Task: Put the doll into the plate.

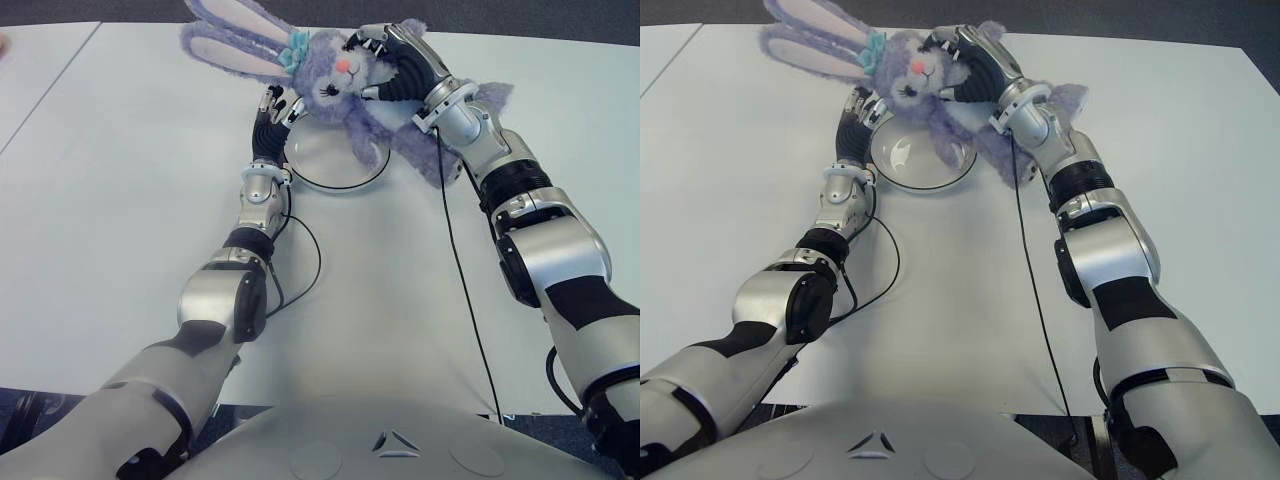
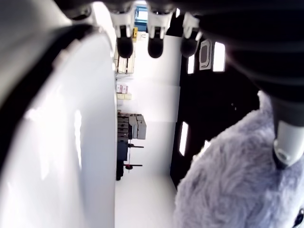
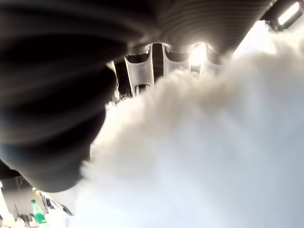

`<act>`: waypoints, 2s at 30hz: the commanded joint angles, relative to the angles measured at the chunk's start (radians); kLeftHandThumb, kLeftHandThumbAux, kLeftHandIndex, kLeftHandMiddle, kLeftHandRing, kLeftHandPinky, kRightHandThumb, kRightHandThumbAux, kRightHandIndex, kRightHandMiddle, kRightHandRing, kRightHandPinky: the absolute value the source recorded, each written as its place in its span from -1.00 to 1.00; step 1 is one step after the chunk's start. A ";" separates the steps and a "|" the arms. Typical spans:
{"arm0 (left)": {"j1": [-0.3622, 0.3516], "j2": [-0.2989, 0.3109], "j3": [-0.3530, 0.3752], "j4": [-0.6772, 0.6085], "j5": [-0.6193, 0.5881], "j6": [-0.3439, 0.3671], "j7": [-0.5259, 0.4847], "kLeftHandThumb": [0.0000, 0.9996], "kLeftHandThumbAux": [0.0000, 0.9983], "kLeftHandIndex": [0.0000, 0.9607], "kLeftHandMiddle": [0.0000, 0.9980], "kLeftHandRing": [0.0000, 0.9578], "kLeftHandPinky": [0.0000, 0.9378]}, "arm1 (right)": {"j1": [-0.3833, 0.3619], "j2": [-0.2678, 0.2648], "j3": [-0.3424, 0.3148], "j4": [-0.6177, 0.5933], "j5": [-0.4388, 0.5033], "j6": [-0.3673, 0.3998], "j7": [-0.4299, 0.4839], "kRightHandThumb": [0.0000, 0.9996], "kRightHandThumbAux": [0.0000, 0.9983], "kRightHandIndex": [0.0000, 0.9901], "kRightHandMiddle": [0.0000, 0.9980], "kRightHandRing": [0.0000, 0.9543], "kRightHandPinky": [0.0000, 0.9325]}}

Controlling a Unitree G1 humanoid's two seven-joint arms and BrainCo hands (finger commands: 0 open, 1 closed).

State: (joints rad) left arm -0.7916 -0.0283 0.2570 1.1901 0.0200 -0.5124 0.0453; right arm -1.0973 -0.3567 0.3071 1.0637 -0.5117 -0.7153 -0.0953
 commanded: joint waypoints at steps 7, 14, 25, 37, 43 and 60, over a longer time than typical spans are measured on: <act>0.262 -0.090 -0.010 0.173 0.012 0.172 0.035 -1.00 0.11 -1.00 -0.96 -0.98 -1.00 | -0.058 0.069 0.057 0.037 -0.051 -0.035 -0.038 -0.22 0.71 0.60 0.76 0.81 0.75; 0.264 -0.092 -0.011 0.174 0.013 0.172 0.033 -1.00 0.12 -1.00 -0.96 -0.98 -1.00 | -0.073 0.096 0.072 0.056 -0.050 -0.048 -0.046 -0.26 0.73 0.61 0.76 0.80 0.73; 0.264 -0.096 -0.012 0.175 0.016 0.172 0.034 -1.00 0.09 -1.00 -0.96 -0.98 -0.99 | -0.108 0.132 0.091 0.079 -0.055 -0.044 -0.049 -0.30 0.74 0.58 0.72 0.76 0.66; 0.261 -0.103 -0.019 0.175 0.021 0.178 0.051 -1.00 0.10 -1.00 -0.96 -0.97 -0.98 | -0.115 0.156 0.098 0.103 -0.043 -0.051 -0.038 -0.30 0.73 0.58 0.73 0.77 0.68; 0.262 -0.110 -0.011 0.174 0.011 0.173 0.048 -1.00 0.11 -1.00 -0.95 -0.97 -0.98 | -0.096 0.175 0.095 0.112 -0.031 -0.058 -0.035 -0.29 0.72 0.56 0.71 0.74 0.68; 0.312 -0.074 0.032 0.139 -0.041 0.036 0.067 -1.00 0.05 -1.00 -0.96 -0.96 -0.99 | -0.061 0.204 0.085 0.127 -0.005 -0.048 -0.016 -0.25 0.69 0.53 0.74 0.78 0.74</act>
State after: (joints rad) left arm -0.7845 -0.0317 0.2735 1.1820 -0.0007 -0.5370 0.0944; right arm -1.1720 -0.2488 0.3679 1.1766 -0.5203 -0.7152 -0.1557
